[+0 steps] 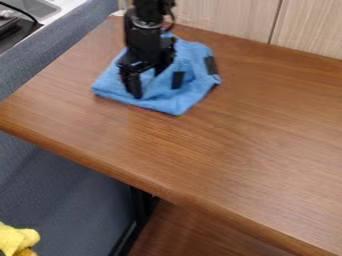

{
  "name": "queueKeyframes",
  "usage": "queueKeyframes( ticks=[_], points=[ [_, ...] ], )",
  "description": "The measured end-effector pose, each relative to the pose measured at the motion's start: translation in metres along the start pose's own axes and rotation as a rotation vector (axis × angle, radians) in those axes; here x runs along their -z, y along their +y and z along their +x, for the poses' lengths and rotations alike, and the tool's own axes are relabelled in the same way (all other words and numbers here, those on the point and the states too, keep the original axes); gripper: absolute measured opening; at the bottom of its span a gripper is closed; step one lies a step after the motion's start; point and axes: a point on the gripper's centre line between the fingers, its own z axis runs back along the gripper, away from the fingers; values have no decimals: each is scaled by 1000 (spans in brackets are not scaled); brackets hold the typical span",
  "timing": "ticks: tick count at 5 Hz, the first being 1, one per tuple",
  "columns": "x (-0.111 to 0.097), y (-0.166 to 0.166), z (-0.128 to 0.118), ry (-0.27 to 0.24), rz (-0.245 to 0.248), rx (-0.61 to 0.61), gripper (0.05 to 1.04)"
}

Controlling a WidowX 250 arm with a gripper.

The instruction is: Move the cloth from right to left

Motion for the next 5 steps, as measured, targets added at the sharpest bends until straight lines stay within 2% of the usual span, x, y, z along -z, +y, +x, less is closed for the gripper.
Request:
queueKeyframes(
  ticks=[2, 3, 4, 5],
  points=[
    [-9, 41, 13, -26, 53, -149, 999],
    [-16, 55, 20, -32, 53, -212, 999],
    [-18, 56, 22, -41, 61, -212, 999],
    [-29, 48, 22, -56, 42, -191, 999]
  ],
)
